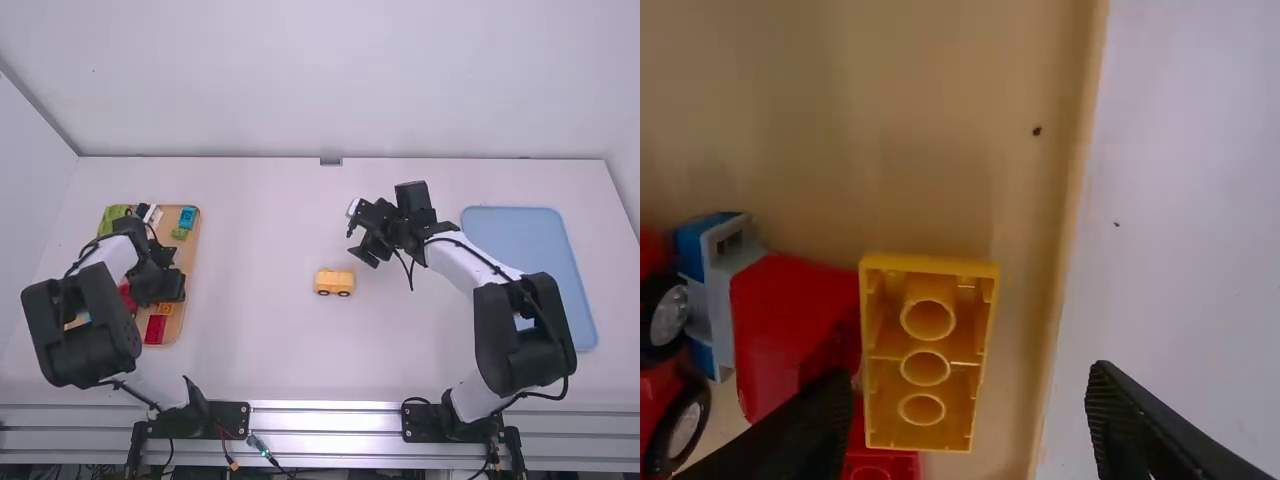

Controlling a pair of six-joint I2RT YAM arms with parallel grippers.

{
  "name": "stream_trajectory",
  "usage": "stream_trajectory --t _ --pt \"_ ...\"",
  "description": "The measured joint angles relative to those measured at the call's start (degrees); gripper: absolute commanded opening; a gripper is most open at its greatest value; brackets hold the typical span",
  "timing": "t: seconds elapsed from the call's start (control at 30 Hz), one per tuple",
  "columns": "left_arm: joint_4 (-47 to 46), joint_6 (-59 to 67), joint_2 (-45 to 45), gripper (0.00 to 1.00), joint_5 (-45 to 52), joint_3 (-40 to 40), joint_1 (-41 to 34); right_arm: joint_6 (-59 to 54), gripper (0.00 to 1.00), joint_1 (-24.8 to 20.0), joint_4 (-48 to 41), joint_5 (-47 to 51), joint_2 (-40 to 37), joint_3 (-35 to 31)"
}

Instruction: Assemble lego blocks to make yellow taxi

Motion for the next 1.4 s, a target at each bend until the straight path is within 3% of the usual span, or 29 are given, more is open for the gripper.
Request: stream_trajectory --t 0.23,0.6,0.8,1.0,1.4 --pt "2.38 0.57 -0.15 0.61 0.57 -2.43 0.24 0.02 0.99 0.00 0.02 0.00 0.00 0.00" --pt "2.86 1.09 -0.15 0.48 -0.68 -2.97 0.24 1.27 0.99 0.00 0.44 0.04 0.00 0.02" --pt "4.04 -0.76 -0.15 0.52 -2.01 -3.58 0.22 1.33 0.99 0.00 0.44 0.02 -0.02 0.02" --pt "5.01 -1.20 -0.20 0.45 -2.14 -5.27 0.17 1.31 0.99 0.00 0.44 0.04 0.00 0.02" --pt "8.66 -1.05 -0.20 0.48 -1.51 -6.73 0.17 1.49 0.99 0.00 0.44 0.04 0.00 0.02"
